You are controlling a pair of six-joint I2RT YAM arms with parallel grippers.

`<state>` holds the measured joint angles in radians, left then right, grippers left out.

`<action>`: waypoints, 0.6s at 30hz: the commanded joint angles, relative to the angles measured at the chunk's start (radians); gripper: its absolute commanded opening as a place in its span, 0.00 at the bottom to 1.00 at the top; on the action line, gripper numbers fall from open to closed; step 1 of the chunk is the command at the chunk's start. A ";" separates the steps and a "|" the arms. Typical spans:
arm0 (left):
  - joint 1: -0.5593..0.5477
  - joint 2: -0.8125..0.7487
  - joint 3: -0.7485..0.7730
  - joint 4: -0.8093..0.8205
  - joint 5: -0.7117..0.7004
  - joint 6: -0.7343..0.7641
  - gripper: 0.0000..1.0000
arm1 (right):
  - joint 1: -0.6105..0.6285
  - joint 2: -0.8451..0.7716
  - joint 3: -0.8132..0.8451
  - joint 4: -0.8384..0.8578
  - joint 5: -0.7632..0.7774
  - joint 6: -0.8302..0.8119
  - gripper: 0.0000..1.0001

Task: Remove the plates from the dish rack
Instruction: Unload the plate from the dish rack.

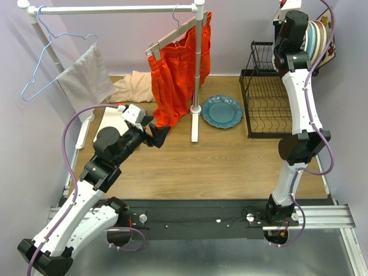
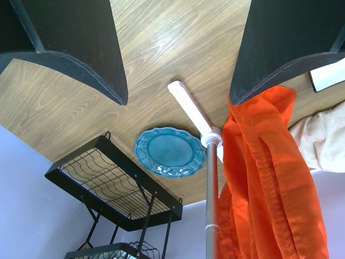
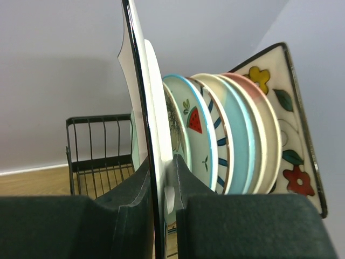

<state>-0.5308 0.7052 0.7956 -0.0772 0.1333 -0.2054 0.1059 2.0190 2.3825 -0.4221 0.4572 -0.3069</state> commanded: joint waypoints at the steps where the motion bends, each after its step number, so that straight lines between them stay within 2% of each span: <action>1: 0.008 -0.004 -0.006 0.014 0.022 0.009 0.86 | 0.005 -0.121 0.017 0.240 -0.025 0.020 0.01; 18: 0.009 -0.023 -0.009 0.014 0.014 0.006 0.86 | 0.005 -0.170 -0.031 0.310 -0.084 0.120 0.01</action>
<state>-0.5293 0.6949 0.7956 -0.0772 0.1333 -0.2054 0.1059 1.9316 2.3547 -0.3290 0.4103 -0.2356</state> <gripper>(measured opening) 0.855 0.230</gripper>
